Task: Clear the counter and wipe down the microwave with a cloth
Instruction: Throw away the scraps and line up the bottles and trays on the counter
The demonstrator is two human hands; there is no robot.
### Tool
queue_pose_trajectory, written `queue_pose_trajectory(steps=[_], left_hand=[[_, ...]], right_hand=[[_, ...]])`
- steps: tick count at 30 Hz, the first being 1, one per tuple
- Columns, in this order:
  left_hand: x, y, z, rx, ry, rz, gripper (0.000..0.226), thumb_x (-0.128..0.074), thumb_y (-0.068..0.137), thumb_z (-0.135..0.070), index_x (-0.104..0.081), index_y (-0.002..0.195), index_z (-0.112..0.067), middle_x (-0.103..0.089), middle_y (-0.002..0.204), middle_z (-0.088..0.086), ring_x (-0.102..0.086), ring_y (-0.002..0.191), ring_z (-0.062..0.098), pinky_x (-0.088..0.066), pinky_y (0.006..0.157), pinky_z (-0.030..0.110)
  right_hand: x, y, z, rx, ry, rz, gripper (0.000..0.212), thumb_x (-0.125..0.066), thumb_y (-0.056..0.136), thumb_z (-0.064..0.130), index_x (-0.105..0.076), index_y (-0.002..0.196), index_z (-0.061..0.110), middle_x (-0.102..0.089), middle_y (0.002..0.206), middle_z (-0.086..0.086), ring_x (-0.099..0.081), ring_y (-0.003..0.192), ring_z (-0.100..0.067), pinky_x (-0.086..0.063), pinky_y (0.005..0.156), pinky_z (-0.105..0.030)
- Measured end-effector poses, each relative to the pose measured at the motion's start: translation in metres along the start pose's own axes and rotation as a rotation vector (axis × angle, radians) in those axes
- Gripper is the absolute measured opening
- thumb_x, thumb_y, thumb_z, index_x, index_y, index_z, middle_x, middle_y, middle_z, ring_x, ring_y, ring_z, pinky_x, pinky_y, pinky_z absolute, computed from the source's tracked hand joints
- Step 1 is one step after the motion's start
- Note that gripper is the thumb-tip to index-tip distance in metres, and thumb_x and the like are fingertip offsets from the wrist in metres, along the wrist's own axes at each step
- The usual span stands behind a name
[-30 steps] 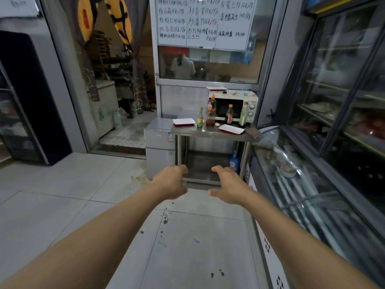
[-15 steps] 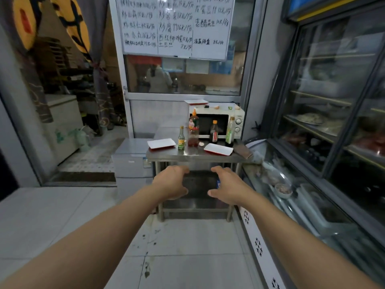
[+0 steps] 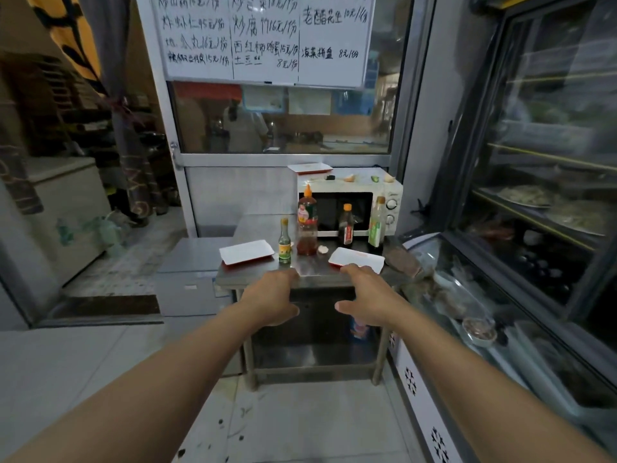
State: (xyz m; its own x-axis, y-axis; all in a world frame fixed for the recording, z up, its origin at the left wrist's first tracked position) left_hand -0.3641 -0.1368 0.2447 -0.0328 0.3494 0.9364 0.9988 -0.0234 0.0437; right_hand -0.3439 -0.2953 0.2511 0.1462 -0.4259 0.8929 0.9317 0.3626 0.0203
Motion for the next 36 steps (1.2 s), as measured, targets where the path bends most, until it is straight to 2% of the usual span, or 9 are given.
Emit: queue_pose_trajectory(steps=[5,12,22,36], left_hand=[[-0.003,0.093,0.011,0.043,0.026,-0.008,0.061,-0.071,0.079,-0.023,-0.044,0.134,-0.022,-0.053,0.133,0.003,-0.052,0.119,0.022,-0.047,0.097,0.037],[-0.008,0.203,0.028,0.109,0.067,-0.016,0.059,-0.070,0.080,-0.025,-0.044,0.133,-0.021,-0.058,0.128,0.005,-0.055,0.116,0.024,-0.049,0.095,0.040],[-0.022,0.288,0.078,0.175,0.022,0.002,0.057,-0.072,0.078,-0.023,-0.048,0.130,-0.023,-0.062,0.122,0.005,-0.059,0.111,0.024,-0.050,0.094,0.039],[-0.036,0.398,0.160,0.077,0.019,0.120,0.045,-0.067,0.081,-0.022,-0.053,0.123,-0.015,-0.060,0.122,0.007,-0.057,0.111,0.026,-0.047,0.091,0.034]], right_hand=[[0.011,0.094,-0.032,0.004,-0.014,0.008,0.074,-0.065,0.085,0.031,-0.024,0.146,0.021,-0.034,0.144,-0.008,-0.036,0.131,-0.026,-0.037,0.103,-0.036],[0.019,0.211,-0.070,0.040,-0.013,0.073,0.070,-0.065,0.085,0.032,-0.028,0.144,0.018,-0.035,0.144,-0.008,-0.038,0.129,-0.026,-0.036,0.098,-0.031],[-0.006,0.311,-0.092,0.020,0.005,0.136,0.069,-0.066,0.085,0.029,-0.031,0.143,0.016,-0.035,0.145,-0.009,-0.038,0.131,-0.025,-0.035,0.101,-0.029],[-0.062,0.422,-0.112,-0.172,0.032,0.127,0.067,-0.066,0.085,0.028,-0.032,0.142,0.014,-0.040,0.142,-0.011,-0.041,0.129,-0.025,-0.034,0.098,-0.026]])
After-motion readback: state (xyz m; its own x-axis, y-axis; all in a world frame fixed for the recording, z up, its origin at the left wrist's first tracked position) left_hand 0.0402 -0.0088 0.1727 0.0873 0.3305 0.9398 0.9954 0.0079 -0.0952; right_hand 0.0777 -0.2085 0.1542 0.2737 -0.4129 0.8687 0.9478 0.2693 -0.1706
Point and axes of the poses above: each hand's wrist, its own y-axis towards the middle knuckle, its own x-axis out of the back of the hand, z = x × y, the point moved 8 cm from there along y, towards the middle knuckle
